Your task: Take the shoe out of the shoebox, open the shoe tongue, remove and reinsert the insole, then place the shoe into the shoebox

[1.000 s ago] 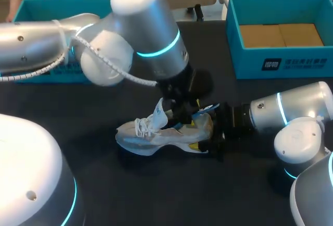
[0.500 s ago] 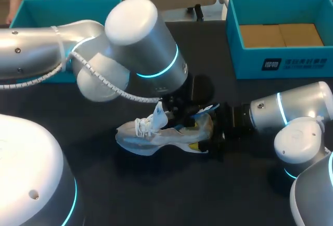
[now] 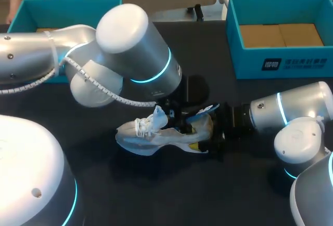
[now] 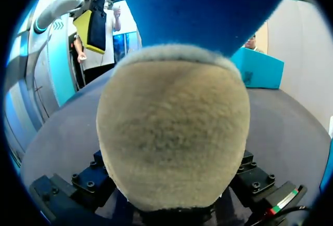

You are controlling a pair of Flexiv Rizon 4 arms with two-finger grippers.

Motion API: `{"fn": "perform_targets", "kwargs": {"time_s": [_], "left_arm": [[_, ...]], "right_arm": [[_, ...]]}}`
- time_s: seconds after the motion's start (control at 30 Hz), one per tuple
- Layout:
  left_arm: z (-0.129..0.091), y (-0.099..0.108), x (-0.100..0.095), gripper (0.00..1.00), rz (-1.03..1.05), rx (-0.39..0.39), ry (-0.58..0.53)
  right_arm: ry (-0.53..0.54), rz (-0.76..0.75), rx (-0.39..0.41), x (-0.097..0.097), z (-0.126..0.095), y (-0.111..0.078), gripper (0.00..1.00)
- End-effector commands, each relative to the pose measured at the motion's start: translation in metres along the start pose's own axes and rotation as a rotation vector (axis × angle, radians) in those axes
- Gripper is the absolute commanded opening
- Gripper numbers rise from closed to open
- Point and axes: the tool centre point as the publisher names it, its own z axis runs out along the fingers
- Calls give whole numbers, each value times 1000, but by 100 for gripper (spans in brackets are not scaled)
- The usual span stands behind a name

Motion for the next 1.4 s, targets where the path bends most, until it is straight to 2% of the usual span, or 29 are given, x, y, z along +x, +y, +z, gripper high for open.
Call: {"fn": "perform_targets", "kwargs": {"time_s": [0.03, 0.17, 0.27, 0.3, 0.37, 0.43, 0.73, 1.07, 1.1, 1.17, 1.23, 1.27, 1.3, 1.4], "left_arm": [[-1, 2, 0, 100, 1, 4, 2], [-1, 2, 0, 100, 1, 4, 2], [-2, 4, 0, 100, -13, 5, -53], [-2, 4, 1, 100, -12, 19, -29], [-2, 4, 0, 100, -27, 10, -85], [-2, 4, -1, 100, -32, 11, -78], [-4, 6, 2, 100, -45, -8, -205], [-4, 5, 6, 100, -78, -22, -289], [-3, 4, 6, 98, -80, -24, -295], [-4, 5, 6, 87, -91, -25, -326], [-3, 5, 7, 85, -99, -24, -343], [-3, 5, 7, 75, -97, -32, -360], [-3, 5, 7, 71, -99, -29, -360], [-2, 4, 7, 65, -104, -34, -380]], "right_arm": [[-1, 1, 4, 0, 7, -2, 0], [-1, 1, 4, 0, 7, -2, 0], [-1, 1, 4, 0, 7, -2, 0], [-1, 1, 4, 0, 7, -2, 0], [-1, 1, 4, 0, 7, -2, 0], [-1, 1, 4, 0, 7, -2, 0], [-1, 1, 4, 0, 7, -2, 0], [-1, 1, 4, 0, 7, -2, 0], [-1, 1, 4, 0, 7, -2, 0], [-1, 1, 4, 0, 7, -2, 0], [-1, 1, 4, 0, 7, -2, 0], [-1, 1, 4, 0, 7, -2, 0], [-1, 1, 4, 0, 7, -2, 0], [-1, 1, 4, 0, 7, -2, 0]]}}
